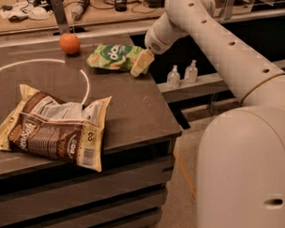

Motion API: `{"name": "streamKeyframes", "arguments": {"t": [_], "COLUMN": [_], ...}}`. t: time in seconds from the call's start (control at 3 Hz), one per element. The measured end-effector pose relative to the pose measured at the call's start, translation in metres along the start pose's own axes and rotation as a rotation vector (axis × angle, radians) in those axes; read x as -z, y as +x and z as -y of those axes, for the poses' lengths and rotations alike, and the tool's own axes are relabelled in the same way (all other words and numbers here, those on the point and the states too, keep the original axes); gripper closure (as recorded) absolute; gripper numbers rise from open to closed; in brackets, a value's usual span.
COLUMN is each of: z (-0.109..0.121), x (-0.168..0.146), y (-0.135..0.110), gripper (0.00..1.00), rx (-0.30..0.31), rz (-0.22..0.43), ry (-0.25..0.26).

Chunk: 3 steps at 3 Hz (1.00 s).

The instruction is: Move green rice chip bag near brown chip bag

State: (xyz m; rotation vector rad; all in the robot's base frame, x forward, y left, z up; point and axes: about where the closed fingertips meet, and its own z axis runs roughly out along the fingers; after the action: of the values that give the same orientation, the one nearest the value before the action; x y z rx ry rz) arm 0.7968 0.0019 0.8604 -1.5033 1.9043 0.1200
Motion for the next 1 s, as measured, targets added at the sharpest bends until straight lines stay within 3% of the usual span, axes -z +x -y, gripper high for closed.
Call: {"name": "streamKeyframes", "arguments": {"t": [0.33, 1.0], "z": [0.0013, 0.0018], "x": [-0.0156, -0.0185], "y": [0.0016, -0.0017], "gripper": [0.36, 0.83], "rx": [-0.006, -0.002], "rz": [-0.006, -0.004], "ry": [-0.01, -0.018]}}
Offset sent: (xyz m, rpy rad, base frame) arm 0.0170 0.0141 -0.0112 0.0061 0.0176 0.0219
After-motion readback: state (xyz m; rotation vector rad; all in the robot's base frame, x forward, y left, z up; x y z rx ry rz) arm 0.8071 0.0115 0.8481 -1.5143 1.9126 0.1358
